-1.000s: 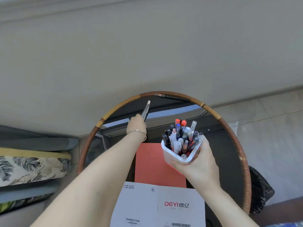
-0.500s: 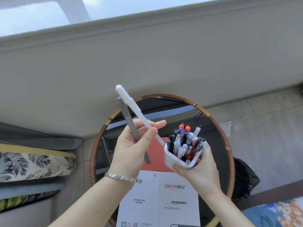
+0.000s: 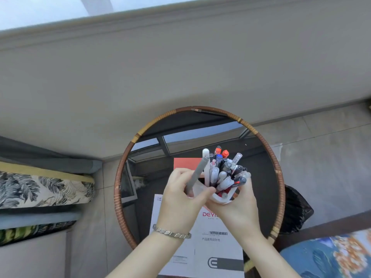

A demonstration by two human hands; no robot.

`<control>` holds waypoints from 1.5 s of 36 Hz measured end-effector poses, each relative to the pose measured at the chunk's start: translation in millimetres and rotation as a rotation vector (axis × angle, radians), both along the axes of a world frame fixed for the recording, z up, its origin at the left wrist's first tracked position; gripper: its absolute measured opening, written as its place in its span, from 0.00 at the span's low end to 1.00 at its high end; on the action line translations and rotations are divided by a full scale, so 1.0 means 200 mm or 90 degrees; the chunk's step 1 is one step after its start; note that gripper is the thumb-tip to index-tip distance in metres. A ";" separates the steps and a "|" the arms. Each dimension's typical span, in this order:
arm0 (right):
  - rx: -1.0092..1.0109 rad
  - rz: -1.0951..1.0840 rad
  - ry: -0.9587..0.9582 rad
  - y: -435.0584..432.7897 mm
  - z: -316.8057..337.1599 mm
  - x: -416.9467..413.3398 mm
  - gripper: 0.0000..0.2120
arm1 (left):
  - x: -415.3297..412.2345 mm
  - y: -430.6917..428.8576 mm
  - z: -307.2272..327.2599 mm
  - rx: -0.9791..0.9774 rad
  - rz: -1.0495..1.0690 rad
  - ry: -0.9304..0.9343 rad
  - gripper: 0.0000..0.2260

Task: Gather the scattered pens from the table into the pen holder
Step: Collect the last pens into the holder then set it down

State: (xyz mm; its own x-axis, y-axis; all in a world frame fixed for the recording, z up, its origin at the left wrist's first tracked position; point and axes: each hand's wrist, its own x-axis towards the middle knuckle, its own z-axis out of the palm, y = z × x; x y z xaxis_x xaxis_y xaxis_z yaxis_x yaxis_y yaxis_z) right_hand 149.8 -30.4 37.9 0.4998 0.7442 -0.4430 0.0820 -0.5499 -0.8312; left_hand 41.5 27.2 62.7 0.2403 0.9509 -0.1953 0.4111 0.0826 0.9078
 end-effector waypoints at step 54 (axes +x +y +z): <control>-0.044 0.089 -0.172 -0.04 -0.05 0.08 0.31 | 0.13 0.12 0.02 0.422 -0.245 0.111 0.15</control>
State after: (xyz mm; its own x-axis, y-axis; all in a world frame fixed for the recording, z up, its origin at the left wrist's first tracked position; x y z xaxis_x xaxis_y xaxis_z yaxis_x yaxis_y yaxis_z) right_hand 166.7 -38.5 27.0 0.5013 0.7867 -0.3604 0.3731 -0.5723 -0.7302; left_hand 67.2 50.7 67.0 0.5945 0.7382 0.3187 0.4414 -0.6309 0.6381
